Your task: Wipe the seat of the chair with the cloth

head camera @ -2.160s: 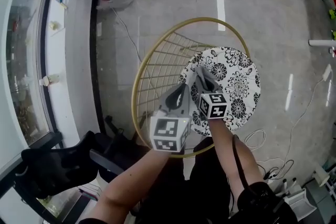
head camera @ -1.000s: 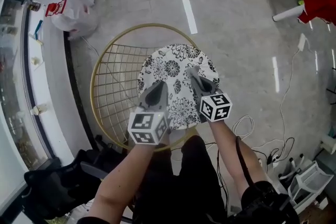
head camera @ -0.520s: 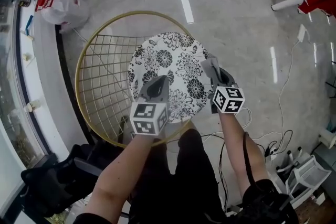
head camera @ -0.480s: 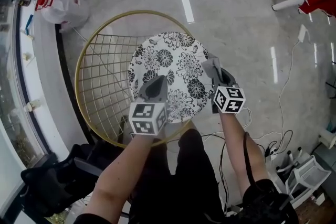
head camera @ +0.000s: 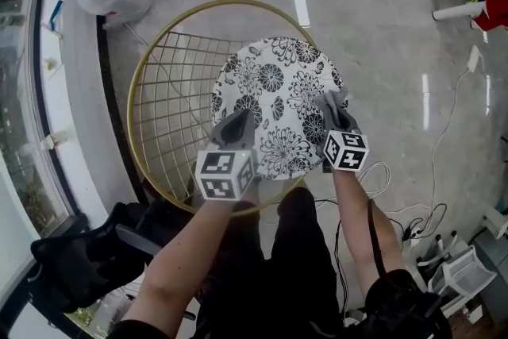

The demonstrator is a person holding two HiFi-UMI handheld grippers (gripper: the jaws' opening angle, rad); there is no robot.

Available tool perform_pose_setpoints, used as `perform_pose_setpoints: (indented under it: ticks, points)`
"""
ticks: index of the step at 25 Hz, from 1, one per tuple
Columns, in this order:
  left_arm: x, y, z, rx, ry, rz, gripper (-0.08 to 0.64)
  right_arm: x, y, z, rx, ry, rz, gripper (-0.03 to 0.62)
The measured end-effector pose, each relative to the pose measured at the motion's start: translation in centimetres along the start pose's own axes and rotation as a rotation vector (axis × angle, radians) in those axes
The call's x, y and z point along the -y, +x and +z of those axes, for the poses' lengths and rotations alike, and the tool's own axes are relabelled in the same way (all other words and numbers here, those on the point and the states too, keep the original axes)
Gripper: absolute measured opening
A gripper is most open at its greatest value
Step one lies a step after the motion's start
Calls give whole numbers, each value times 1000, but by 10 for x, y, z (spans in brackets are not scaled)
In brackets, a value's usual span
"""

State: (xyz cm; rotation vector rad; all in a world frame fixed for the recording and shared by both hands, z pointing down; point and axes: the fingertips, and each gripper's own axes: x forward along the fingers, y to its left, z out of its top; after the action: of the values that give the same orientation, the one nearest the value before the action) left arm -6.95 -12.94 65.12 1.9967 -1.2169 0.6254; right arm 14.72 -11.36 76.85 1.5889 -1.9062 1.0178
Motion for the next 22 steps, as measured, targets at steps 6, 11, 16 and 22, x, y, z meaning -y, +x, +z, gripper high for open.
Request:
perform_pose_setpoints:
  ticks: [6,11,16,22]
  points:
    - [-26,-20,-4,-6,-35,61,6,-37,14,-16,-57,19,48,25]
    - [-39,-35,-12,-18,-56,94,6,-82,26,-27,-97,24,113,25]
    - [-41,-50,-12,-11,-51,94,6,-140,37,-35,-133,-6,207,25]
    - [-47,-65,-4,24,-103,81,6,-208,46,-44,-168,-17,323,25]
